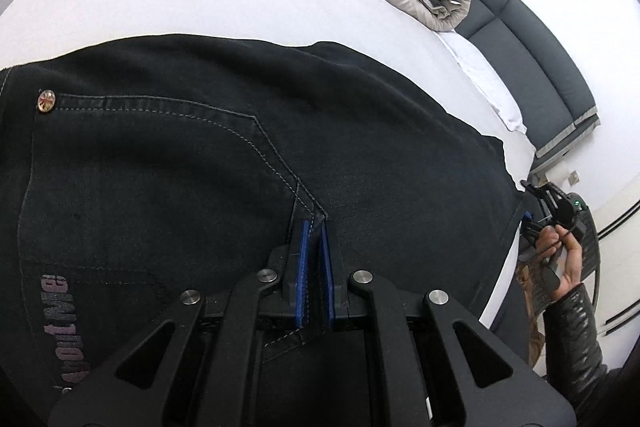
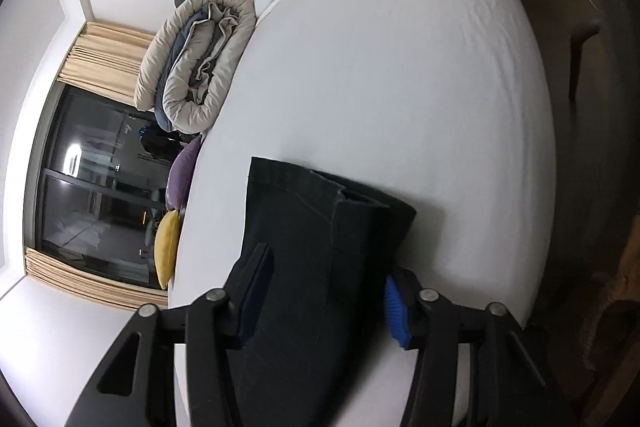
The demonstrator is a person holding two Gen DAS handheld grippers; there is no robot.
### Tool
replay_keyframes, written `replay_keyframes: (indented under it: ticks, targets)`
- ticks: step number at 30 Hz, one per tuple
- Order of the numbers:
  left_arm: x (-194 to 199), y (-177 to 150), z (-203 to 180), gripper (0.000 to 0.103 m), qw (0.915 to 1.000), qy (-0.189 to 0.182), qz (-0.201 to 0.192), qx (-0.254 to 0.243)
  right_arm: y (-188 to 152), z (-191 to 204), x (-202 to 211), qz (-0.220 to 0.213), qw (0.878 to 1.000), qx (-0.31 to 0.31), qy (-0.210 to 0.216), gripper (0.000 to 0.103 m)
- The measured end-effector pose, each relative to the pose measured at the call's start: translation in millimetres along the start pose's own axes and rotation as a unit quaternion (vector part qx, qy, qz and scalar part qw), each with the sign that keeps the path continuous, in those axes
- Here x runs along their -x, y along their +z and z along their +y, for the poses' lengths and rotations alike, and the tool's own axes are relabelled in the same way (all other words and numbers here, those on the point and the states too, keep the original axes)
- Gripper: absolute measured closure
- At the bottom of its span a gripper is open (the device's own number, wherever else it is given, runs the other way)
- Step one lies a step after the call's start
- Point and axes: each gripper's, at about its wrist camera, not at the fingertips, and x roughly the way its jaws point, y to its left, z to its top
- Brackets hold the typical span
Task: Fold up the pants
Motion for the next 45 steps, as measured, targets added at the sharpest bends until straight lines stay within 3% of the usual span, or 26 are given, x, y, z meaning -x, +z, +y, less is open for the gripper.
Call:
replay_keyframes:
  ticks: [4, 12, 14, 17, 18, 20, 21, 22, 23, 24, 26, 27, 29, 30, 38, 40, 41, 42, 43, 44, 45]
  targets:
    - [-1, 5, 0, 0.097, 1.0000, -0.006, 0.000, 0.005, 7, -8, -12, 0.003, 1.000, -0.009, -0.001, 0.092]
    - [2, 8, 0, 0.098, 1.0000, -0.005, -0.003, 0.003, 7, -2, -9, 0.003, 1.000, 0.002, 0.001, 0.097]
    - [4, 9, -2, 0.098, 1.0000, 0.001, -0.003, 0.001, 3, 18, -3, 0.000, 0.999, 0.036, 0.002, 0.097]
    - [6, 10, -9, 0.099, 0.9998, 0.018, -0.005, -0.009, -25, 80, 8, 0.002, 0.986, 0.168, -0.011, 0.098]
    - [8, 10, -10, 0.098, 0.9998, 0.020, -0.006, -0.007, -41, 102, 10, 0.005, 0.975, 0.222, -0.015, 0.098]
    - [11, 11, -13, 0.098, 0.9999, -0.001, -0.011, 0.007, -93, 148, 13, 0.012, 0.932, 0.360, -0.030, 0.098]
    - [12, 12, -13, 0.098, 0.9996, -0.018, -0.013, 0.018, -122, 165, 13, 0.014, 0.905, 0.424, -0.037, 0.098]
    - [12, 13, -13, 0.098, 0.9990, -0.033, -0.013, 0.029, -162, 182, 12, 0.017, 0.863, 0.503, -0.043, 0.098]
    - [11, 14, -13, 0.098, 0.9981, -0.046, -0.012, 0.039, -188, 188, 9, 0.024, 0.834, 0.549, -0.048, 0.098]
    - [10, 15, -14, 0.098, 0.9969, -0.059, -0.011, 0.050, -221, 192, 3, 0.036, 0.795, 0.603, -0.055, 0.098]
    - [7, 16, -14, 0.098, 0.9949, -0.076, -0.008, 0.066, -267, 189, -15, 0.054, 0.736, 0.669, -0.083, 0.098]
    - [5, 16, -14, 0.098, 0.9943, -0.080, -0.003, 0.071, -283, 183, -27, 0.065, 0.715, 0.688, -0.102, 0.098]
    - [1, 17, -16, 0.098, 0.9930, -0.086, 0.004, 0.081, -301, 175, -44, 0.074, 0.686, 0.711, -0.133, 0.098]
    - [-3, 18, -18, 0.098, 0.9916, -0.095, 0.011, 0.087, -307, 173, -46, 0.063, 0.678, 0.719, -0.142, 0.097]
    - [-31, 47, -59, 0.096, 0.9821, -0.161, 0.041, 0.089, -327, 182, -25, 0.002, 0.654, 0.744, -0.137, 0.097]
    - [-34, 51, -65, 0.087, 0.9817, -0.162, 0.044, 0.090, -337, 186, -18, -0.005, 0.647, 0.751, -0.130, 0.097]
    - [-36, 53, -67, 0.075, 0.9817, -0.161, 0.046, 0.091, -342, 188, -14, -0.006, 0.645, 0.754, -0.124, 0.097]
    - [-37, 54, -67, 0.053, 0.9811, -0.162, 0.047, 0.096, -347, 192, -11, -0.007, 0.644, 0.756, -0.118, 0.097]
    - [-37, 54, -65, 0.040, 0.9803, -0.161, 0.047, 0.104, -356, 195, -7, -0.005, 0.640, 0.761, -0.110, 0.097]
    - [-34, 54, -63, 0.029, 0.9795, -0.162, 0.041, 0.112, -361, 197, -6, -0.003, 0.636, 0.765, -0.103, 0.097]
    - [-31, 54, -61, 0.028, 0.9784, -0.167, 0.035, 0.117, -367, 198, -3, -0.002, 0.632, 0.769, -0.096, 0.097]
